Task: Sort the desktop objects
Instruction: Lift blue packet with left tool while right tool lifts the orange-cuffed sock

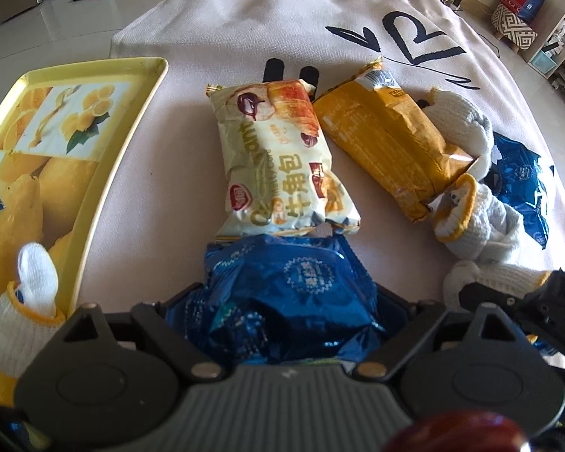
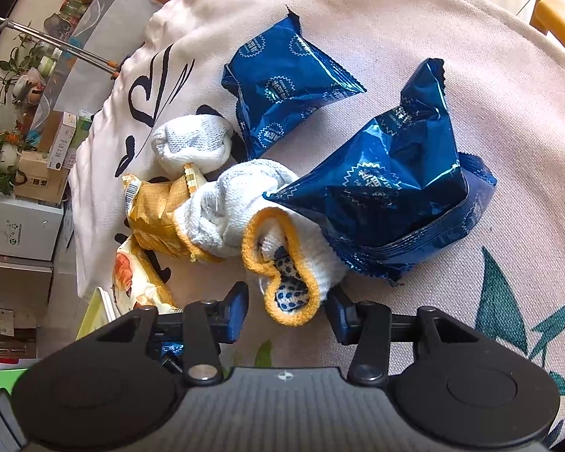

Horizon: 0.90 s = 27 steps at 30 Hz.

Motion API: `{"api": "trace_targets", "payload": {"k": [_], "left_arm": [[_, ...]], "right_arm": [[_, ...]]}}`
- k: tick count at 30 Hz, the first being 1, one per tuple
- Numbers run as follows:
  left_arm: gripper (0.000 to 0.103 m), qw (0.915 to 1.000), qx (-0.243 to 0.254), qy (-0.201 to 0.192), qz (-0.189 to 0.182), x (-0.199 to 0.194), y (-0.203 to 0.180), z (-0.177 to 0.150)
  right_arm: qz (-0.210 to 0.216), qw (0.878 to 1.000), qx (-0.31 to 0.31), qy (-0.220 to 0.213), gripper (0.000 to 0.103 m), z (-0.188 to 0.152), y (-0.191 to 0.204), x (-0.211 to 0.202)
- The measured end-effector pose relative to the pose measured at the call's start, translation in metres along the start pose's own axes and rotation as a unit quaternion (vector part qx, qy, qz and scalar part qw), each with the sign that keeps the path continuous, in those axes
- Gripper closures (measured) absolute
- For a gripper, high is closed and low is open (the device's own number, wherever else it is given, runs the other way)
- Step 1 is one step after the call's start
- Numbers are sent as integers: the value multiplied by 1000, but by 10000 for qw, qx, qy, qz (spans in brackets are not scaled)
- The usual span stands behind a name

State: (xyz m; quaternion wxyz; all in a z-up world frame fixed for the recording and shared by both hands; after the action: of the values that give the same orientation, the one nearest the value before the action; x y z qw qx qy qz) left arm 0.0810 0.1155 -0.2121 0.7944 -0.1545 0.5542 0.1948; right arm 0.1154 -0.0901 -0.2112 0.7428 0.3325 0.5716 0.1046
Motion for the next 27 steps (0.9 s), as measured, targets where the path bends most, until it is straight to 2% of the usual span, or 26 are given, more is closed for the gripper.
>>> {"api": "trace_targets", "payload": {"k": [1, 8, 9, 11, 16, 20, 24, 27], "left_arm": [[12, 10000, -32, -1, -30, 0, 0, 1], [14, 9998, -133, -2, -122, -6, 6, -1], [14, 9998, -133, 0, -124, -7, 7, -2], [14, 9998, -150, 13, -99, -7, 8, -1], [7, 10000, -39, -83, 0, -7, 6, 2], [1, 10000, -22, -42, 26, -2, 3, 4], [1, 10000, 17, 56, 70, 5, 2, 3], [1, 10000, -17, 34, 78, 5, 3, 3]], "right_arm": [[2, 10000, -18, 14, 68, 0, -1, 0], [-110, 9996, -252, 102, 67, -1, 0, -7], [-147, 9994, -299, 99, 64, 0, 0, -8], [-149, 9992, -362, -22, 49, 3, 2, -11], [-168, 9977, -646, -138, 32, 8, 12, -11], [-327, 9961, -768, -269, 31, 11, 10, -5], [-353, 9938, -973, -401, 29, 13, 12, 1], [-436, 9928, -1008, -470, 37, 13, 11, 1]]}}
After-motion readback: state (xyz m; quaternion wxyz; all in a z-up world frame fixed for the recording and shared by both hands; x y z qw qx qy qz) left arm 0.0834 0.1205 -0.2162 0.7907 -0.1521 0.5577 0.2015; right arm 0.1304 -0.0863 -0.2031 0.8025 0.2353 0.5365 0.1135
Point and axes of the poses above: each gripper's, at about its wrist camera, not at the fingertips, and x roughly the way its jaws point, y to its left, z to its top, the point moved 10 cm from there along x, roughly the way its jaws point, and after that the axes turned 6 degrees about z, right-handed, at the moved point
